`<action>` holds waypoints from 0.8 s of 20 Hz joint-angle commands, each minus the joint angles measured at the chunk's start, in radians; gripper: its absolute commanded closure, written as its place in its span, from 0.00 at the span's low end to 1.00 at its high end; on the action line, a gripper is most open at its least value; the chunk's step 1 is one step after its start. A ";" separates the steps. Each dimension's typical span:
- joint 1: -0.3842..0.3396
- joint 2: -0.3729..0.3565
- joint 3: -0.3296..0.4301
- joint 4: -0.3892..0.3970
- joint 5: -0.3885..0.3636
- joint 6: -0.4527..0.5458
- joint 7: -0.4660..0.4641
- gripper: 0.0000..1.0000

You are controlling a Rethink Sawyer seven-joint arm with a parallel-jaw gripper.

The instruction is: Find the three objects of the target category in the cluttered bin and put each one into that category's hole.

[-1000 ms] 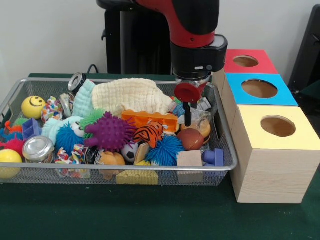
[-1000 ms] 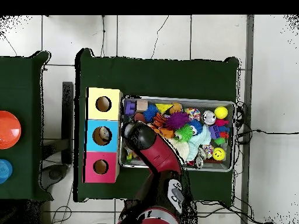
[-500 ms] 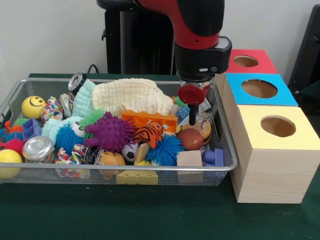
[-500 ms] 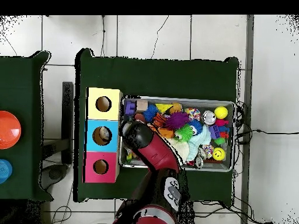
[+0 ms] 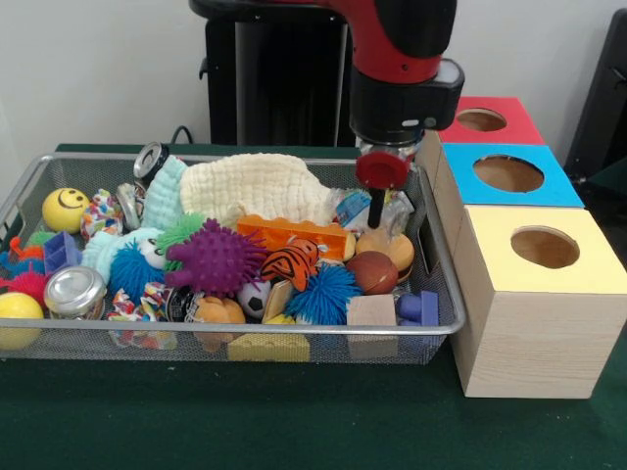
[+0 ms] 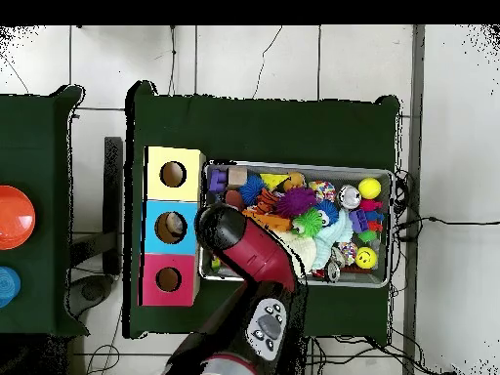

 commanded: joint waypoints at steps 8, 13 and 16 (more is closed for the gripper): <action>0.160 -0.092 -0.414 -0.297 -0.251 0.730 0.355 1.00; 0.159 -0.102 -0.433 -0.322 -0.248 0.809 0.364 1.00; 0.167 -0.119 -0.410 -0.282 -0.198 0.803 0.391 1.00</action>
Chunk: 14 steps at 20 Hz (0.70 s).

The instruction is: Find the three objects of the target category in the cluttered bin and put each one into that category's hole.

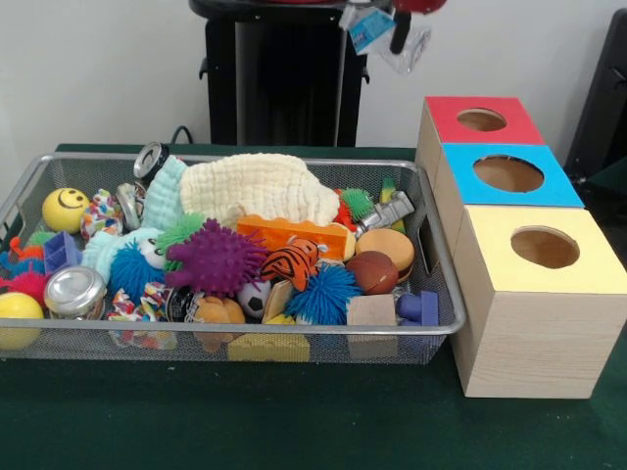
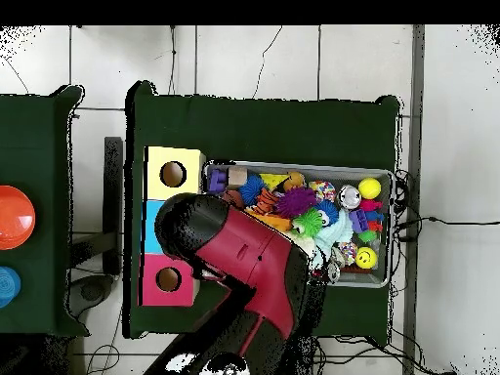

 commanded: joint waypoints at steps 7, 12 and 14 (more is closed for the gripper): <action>0.049 0.010 0.078 0.088 0.183 -0.159 0.406 1.00; 0.084 0.032 0.093 0.123 0.253 -0.236 0.442 1.00; 0.089 0.038 0.106 0.135 0.280 -0.268 0.444 1.00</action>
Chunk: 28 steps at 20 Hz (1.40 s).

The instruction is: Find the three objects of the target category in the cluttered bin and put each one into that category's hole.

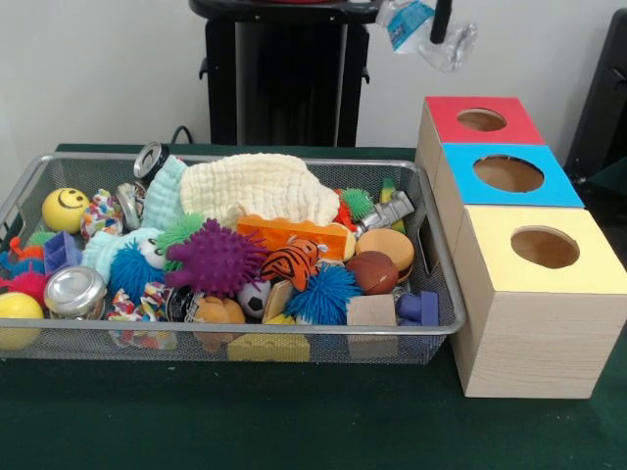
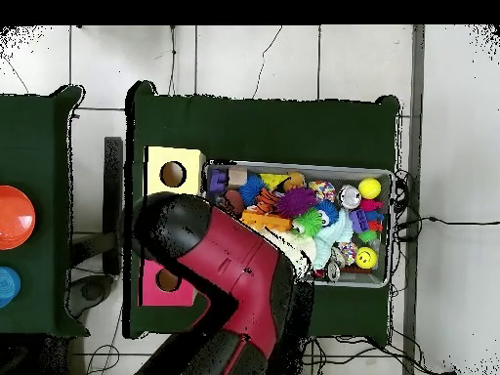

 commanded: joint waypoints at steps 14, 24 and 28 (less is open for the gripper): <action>0.061 0.097 0.176 0.161 0.219 -0.240 0.365 1.00; 0.088 0.138 0.223 0.158 0.320 -0.342 0.412 1.00; 0.101 0.151 0.225 0.146 0.347 -0.356 0.438 1.00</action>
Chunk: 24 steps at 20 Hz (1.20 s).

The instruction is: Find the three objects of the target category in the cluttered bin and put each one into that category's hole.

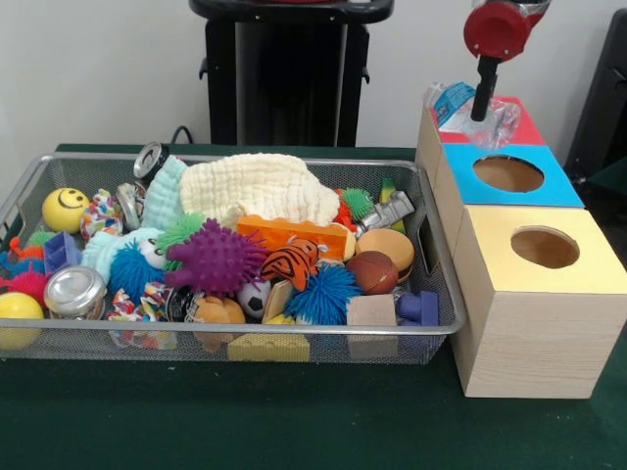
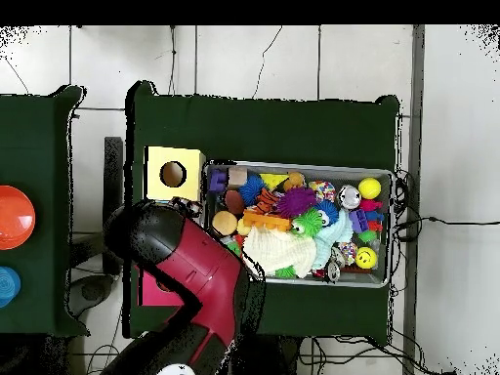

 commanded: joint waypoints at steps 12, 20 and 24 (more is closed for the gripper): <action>0.033 0.082 0.159 0.019 0.127 -0.077 0.420 1.00; 0.034 0.081 0.178 0.027 0.136 -0.090 0.431 1.00; 0.032 0.079 0.196 0.037 0.159 -0.120 0.412 1.00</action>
